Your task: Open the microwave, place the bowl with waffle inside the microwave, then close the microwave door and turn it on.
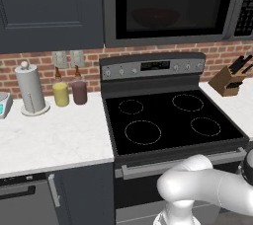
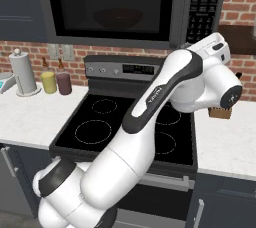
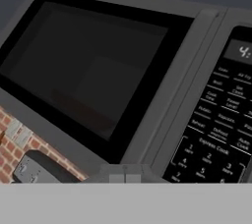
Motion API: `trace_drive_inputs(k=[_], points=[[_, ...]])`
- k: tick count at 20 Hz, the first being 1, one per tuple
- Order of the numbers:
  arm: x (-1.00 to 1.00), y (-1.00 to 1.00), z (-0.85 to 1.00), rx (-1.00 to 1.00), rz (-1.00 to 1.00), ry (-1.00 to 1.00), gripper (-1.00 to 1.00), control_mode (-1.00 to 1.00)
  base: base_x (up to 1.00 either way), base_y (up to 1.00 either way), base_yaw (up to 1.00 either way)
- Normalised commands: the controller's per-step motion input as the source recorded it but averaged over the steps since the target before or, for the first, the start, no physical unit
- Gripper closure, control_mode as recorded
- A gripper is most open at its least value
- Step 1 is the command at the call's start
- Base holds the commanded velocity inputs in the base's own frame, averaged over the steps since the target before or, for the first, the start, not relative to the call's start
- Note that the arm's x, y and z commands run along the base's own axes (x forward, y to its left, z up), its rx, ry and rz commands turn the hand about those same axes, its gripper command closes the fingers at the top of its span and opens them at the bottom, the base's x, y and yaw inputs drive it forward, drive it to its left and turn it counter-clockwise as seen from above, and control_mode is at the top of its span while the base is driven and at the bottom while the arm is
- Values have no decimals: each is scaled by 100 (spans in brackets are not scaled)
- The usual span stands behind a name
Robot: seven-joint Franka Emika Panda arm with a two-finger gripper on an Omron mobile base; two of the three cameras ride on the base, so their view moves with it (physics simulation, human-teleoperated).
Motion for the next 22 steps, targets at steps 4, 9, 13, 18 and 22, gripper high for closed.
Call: trace_drive_inputs(k=[4,9,13,18,22], points=[[15,0,0,0,-6,1,100,-100,0,0,0],[13,0,-1,0,-9,0,100,-100,0,0,0],[20,0,-9,0,-9,0,100,-100,0,0,0],[23,0,-13,0,-9,0,100,-100,0,0,0],[21,0,0,0,-8,0,100,-100,0,0,0]])
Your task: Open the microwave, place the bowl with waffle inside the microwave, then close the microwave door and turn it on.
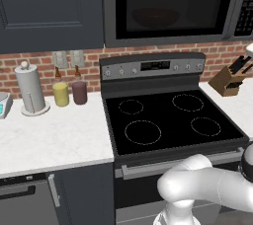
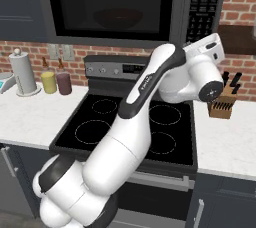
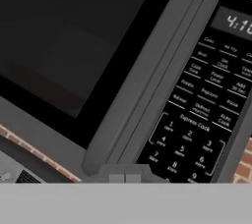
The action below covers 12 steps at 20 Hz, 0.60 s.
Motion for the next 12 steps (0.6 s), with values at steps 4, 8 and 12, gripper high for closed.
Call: trace_drive_inputs(k=[4,8,12], points=[[14,0,0,0,-6,0,100,-100,0,0,0],[14,0,0,0,-4,0,100,-100,0,0,0],[17,0,0,0,-4,0,100,-100,0,0,0]])
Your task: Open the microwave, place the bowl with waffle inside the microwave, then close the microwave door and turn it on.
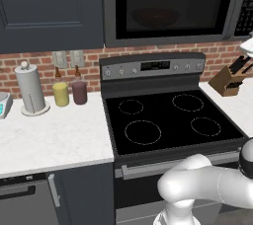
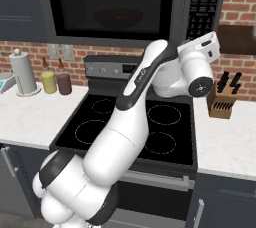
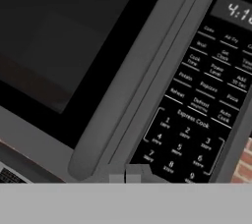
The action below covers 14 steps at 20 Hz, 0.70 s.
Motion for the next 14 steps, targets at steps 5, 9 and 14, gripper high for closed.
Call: trace_drive_inputs(k=[5,9,14], points=[[20,0,0,0,-3,0,100,-100,0,0,0],[20,0,-4,0,-3,0,100,-100,0,0,0],[15,0,-7,0,-3,0,100,-100,0,0,0]])
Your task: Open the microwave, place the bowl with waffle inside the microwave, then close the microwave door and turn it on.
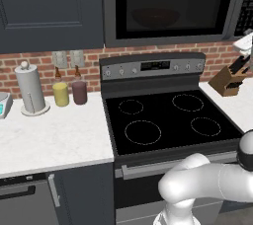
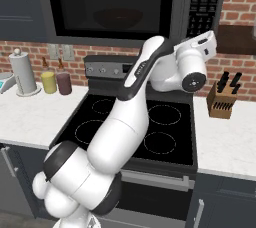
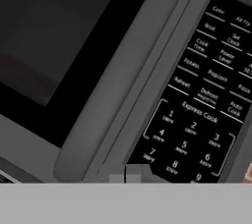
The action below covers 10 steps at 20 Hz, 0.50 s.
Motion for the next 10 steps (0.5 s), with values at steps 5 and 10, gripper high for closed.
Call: trace_drive_inputs(k=[5,10], points=[[21,-2,-9,0,-2,0,100,-100,0,0,0],[27,-3,-8,0,-2,0,100,-100,0,0,0]])
